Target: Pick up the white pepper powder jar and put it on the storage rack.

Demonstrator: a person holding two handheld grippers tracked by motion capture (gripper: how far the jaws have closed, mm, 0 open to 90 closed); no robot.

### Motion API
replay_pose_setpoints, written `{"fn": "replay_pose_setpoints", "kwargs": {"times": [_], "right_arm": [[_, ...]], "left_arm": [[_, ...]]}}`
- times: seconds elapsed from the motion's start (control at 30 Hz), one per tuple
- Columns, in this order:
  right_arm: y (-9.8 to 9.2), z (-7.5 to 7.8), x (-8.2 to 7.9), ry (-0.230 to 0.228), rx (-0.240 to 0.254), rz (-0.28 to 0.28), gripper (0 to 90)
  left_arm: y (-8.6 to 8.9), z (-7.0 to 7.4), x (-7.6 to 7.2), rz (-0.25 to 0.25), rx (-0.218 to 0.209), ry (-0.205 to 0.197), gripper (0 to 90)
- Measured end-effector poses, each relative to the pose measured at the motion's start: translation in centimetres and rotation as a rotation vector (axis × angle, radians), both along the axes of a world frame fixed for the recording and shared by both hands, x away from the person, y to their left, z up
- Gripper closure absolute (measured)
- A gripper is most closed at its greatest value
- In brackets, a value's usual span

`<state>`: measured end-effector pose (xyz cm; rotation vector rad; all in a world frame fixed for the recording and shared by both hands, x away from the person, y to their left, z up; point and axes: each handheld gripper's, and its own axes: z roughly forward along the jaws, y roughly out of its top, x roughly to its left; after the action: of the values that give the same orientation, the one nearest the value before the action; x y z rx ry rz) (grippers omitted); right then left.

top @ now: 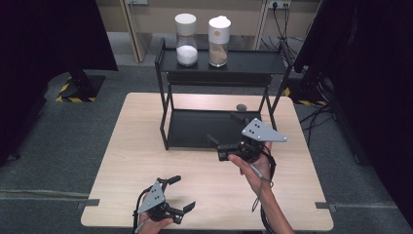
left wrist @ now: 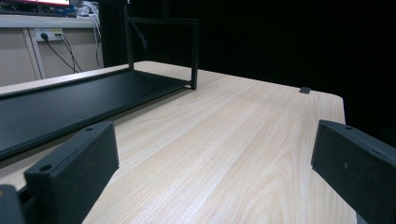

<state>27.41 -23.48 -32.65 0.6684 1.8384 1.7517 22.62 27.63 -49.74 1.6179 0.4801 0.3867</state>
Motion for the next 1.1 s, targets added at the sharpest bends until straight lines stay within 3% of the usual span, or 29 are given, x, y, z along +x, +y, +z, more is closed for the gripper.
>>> {"fn": "replay_pose_setpoints", "kwargs": {"times": [0.53,1.1], "right_arm": [[-0.4,-5.1,-2.9,0.014,-0.006,0.008,0.4],[-0.7,-9.0,-4.5,0.063,-0.02,0.009,0.4]], "left_arm": [[0.0,0.0,0.0,0.008,-0.002,0.002,0.0],[0.0,-0.1,0.0,0.016,-0.002,0.003,0.1]]}}
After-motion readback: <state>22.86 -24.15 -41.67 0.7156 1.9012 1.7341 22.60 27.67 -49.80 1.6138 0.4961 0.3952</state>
